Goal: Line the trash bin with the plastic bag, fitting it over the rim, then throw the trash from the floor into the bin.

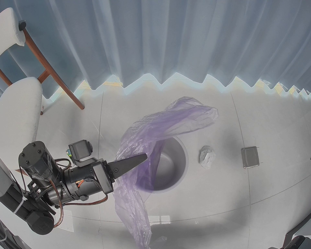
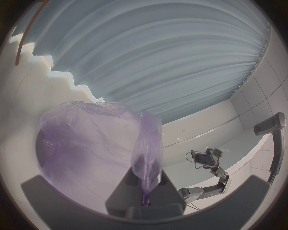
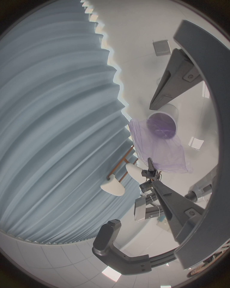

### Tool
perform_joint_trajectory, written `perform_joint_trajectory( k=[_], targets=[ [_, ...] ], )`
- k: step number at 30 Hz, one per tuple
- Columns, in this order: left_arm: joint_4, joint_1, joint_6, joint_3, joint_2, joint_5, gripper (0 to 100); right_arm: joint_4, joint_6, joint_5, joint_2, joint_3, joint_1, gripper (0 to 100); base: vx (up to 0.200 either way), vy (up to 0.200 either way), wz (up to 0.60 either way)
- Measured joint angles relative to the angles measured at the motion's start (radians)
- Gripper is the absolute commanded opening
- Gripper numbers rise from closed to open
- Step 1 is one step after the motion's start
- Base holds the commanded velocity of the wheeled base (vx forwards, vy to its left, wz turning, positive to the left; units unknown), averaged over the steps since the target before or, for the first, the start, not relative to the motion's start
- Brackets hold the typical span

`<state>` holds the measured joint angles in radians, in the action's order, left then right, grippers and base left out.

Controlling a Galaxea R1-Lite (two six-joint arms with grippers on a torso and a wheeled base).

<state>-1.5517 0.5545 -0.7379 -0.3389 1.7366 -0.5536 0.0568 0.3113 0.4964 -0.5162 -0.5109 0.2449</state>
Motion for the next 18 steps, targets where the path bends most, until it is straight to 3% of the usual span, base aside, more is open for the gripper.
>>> perform_joint_trajectory(
  k=[7,13,18],
  targets=[
    [0.001,-0.001,0.008,0.031,-0.038,-0.002,0,-0.013,-0.030,0.094,-0.187,-0.111,0.064,100,0.000,0.000,0.00],
    [0.001,-0.002,0.014,0.039,-0.056,-0.002,0,-0.013,-0.026,0.112,-0.318,-0.198,0.102,100,0.000,0.000,0.00],
    [0.001,-0.011,0.013,0.039,-0.059,-0.003,0,0.023,-0.024,0.129,-0.367,-0.154,0.109,100,0.000,0.000,0.00]
  ],
)
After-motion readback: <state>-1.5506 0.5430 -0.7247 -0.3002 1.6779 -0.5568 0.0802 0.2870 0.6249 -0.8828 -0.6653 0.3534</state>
